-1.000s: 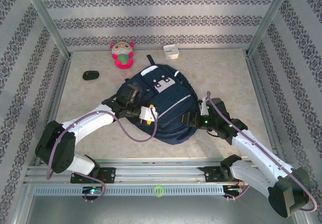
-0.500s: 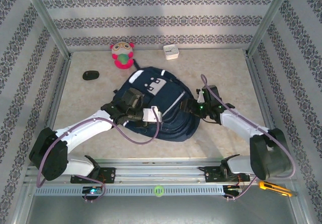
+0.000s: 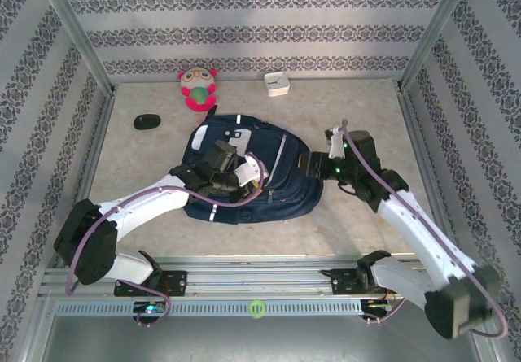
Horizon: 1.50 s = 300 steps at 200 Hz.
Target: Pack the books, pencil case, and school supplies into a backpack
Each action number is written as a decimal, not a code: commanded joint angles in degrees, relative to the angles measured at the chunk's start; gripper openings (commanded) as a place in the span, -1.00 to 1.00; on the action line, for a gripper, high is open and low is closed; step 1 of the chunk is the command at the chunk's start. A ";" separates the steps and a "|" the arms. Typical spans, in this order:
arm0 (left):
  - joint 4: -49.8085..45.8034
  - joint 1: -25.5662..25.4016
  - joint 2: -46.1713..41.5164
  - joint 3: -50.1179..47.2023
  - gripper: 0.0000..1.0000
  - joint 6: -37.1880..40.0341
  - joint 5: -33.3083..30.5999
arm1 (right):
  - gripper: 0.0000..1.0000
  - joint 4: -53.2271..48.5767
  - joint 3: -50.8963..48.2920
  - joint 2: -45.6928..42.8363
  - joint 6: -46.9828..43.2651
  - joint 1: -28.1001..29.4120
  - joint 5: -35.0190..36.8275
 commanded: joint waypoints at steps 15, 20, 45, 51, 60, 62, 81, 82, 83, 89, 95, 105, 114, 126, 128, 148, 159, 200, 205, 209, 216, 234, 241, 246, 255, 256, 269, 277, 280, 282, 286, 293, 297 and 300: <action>2.13 -0.69 1.02 1.37 -1.00 -7.71 5.53 | -0.04 -2.09 -5.88 -3.69 10.31 11.95 7.16; 1.77 -0.71 1.22 1.70 -1.00 -7.59 5.68 | -0.04 -1.74 -6.11 -3.41 11.44 13.69 8.27; -0.45 -0.72 2.47 3.68 -1.00 -7.01 5.99 | -0.04 0.27 -6.59 -0.54 15.25 20.86 13.51; -0.88 -0.70 2.87 4.07 -1.00 -6.98 6.09 | -0.03 1.08 -6.66 0.29 15.92 21.96 14.29; -1.36 -0.72 3.40 4.72 -1.00 -6.88 6.33 | 0.02 2.08 -6.63 1.59 16.60 23.40 15.63; -1.45 -0.70 3.54 4.80 -1.00 -6.87 6.36 | 0.02 2.26 -6.62 1.81 16.74 23.66 15.91; -1.97 -0.70 4.39 5.75 -1.00 -7.03 6.69 | 0.04 3.22 -5.65 4.87 16.69 25.97 18.66; -1.99 -0.74 4.41 5.79 -1.00 -7.08 6.74 | 0.03 3.24 -5.60 4.98 16.62 26.02 18.77; -1.96 -0.72 4.47 5.81 -1.00 -7.07 6.72 | 0.03 3.33 -5.54 5.17 16.54 26.08 18.87; -2.13 -0.70 4.78 6.03 -1.00 -7.21 6.87 | 0.03 3.59 -5.16 6.07 16.23 26.44 19.21; -2.18 -0.69 5.02 6.30 -1.00 -7.25 7.18 | 0.03 3.80 -4.81 7.05 16.03 26.66 19.94; -2.19 -0.65 5.22 6.62 -1.00 -7.38 7.48 | -0.01 3.76 -4.47 8.49 16.02 26.85 21.43; -2.26 -0.63 5.42 6.87 -1.00 -7.41 7.62 | -0.02 3.95 -4.38 9.46 16.02 26.94 22.56; -2.39 -0.61 5.47 7.20 -1.00 -7.46 7.79 | -0.02 4.63 -4.33 10.63 15.65 26.94 23.73; -2.42 -0.61 5.49 7.18 -1.00 -7.50 7.83 | -0.02 4.90 -4.33 10.81 15.58 26.94 23.74; -1.63 -0.61 5.25 7.03 -1.00 -7.84 8.35 | -0.03 6.90 -3.67 12.76 14.39 26.85 23.88; -1.49 -0.62 5.23 6.97 -1.00 -8.08 8.45 | -0.07 6.96 -2.60 13.80 13.96 26.85 24.22; -1.53 -0.66 5.03 6.90 -1.00 -8.28 7.97 | -0.37 1.61 -1.17 14.09 16.46 26.69 32.38; -1.68 -0.63 4.93 6.88 -1.00 -8.19 7.80 | -0.41 1.19 -1.29 13.79 16.75 26.48 32.83; -1.79 -0.59 4.95 6.88 -1.00 -8.15 7.74 | -0.47 1.03 -1.42 13.57 16.89 26.27 32.94; -2.01 -0.52 4.83 6.88 -1.00 -7.95 7.56 | -0.56 0.69 -1.60 13.29 17.14 25.86 32.85; -2.24 -0.52 4.61 6.62 -1.00 -7.69 6.79 | -0.59 -0.61 -1.71 13.01 17.77 24.86 32.74; -2.32 -0.56 4.51 6.66 -1.00 -7.62 6.70 | -0.55 -1.06 -1.55 13.16 17.76 24.67 32.76; -2.36 -0.52 4.48 6.62 -1.00 -7.63 6.72 | -0.48 -1.37 -1.39 13.26 17.72 24.57 32.92; -2.52 -0.52 4.36 6.67 -1.00 -7.61 6.82 | -0.38 -1.87 -1.05 13.53 17.73 24.52 33.15; -2.53 -0.52 4.40 6.64 -1.00 -7.59 6.80 | -0.38 -1.90 -0.98 13.62 17.71 24.50 33.18; -2.77 -0.56 4.29 6.66 -1.00 -7.41 6.75 | -0.28 -2.14 -0.26 14.35 16.99 24.48 33.12; -2.75 -0.53 4.27 6.66 -1.00 -7.40 6.70 | -0.23 -2.32 0.32 14.91 16.61 24.48 33.20; -2.73 -0.53 4.24 6.63 -1.00 -7.40 6.69 | -0.24 -2.35 0.49 15.12 16.49 24.48 33.20; -2.79 -0.52 4.19 6.66 -1.00 -7.40 6.69 | -0.24 -2.37 0.68 15.29 16.29 24.48 33.20; -2.68 -0.52 4.18 6.66 -1.00 -7.41 6.69 | -0.24 -2.37 0.95 15.57 16.00 24.48 33.20; -2.63 -0.53 4.24 6.62 -1.00 -7.40 6.69 | -0.25 -2.09 1.27 16.01 15.39 24.48 33.12; -2.63 -0.52 4.22 6.66 -1.00 -7.43 6.70 | -0.29 -1.83 1.37 16.26 14.85 24.48 32.88; -2.58 -0.52 4.25 6.62 -1.00 -7.46 6.69 | -0.31 -1.66 1.44 16.32 14.61 24.48 32.75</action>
